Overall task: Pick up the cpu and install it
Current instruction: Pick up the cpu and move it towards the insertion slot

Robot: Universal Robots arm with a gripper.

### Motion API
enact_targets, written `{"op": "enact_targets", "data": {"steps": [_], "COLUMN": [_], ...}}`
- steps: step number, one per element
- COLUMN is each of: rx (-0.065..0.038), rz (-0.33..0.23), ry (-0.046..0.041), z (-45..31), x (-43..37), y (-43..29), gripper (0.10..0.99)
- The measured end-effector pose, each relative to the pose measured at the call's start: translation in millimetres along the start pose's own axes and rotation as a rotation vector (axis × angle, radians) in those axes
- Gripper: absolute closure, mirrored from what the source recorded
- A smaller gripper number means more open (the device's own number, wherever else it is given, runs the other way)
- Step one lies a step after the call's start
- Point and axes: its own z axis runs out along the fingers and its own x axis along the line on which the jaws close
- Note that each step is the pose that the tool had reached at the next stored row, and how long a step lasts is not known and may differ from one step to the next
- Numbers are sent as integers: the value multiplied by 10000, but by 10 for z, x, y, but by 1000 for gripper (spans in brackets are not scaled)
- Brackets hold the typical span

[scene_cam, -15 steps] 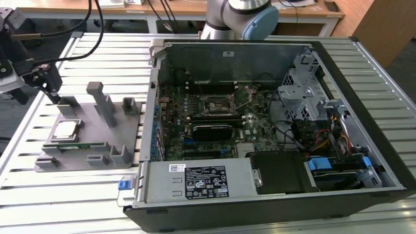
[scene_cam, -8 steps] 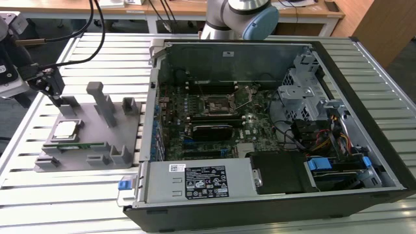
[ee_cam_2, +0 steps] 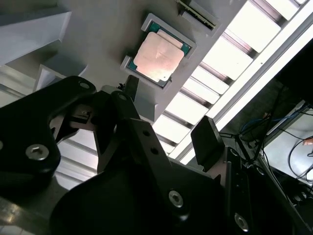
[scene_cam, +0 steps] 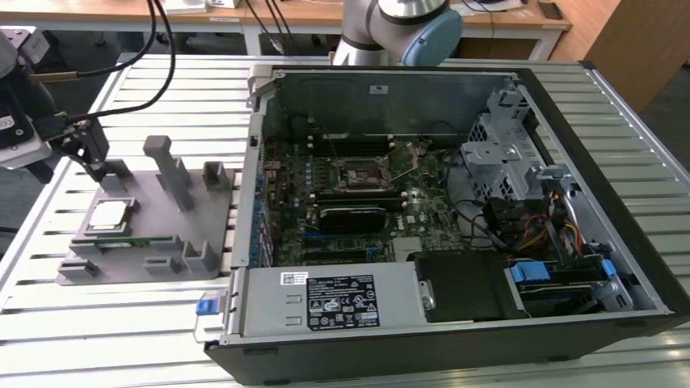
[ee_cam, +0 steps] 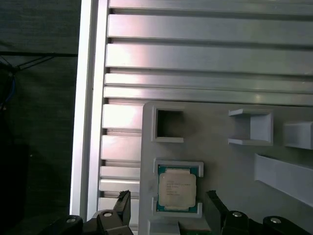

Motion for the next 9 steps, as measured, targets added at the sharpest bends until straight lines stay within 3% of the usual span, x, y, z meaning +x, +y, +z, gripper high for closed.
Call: {"op": "enact_targets", "data": {"steps": [9], "rx": [0], "rz": [-64], "ry": [5], "z": [155], "x": [-57], "y": [-9], "gripper": [380]}}
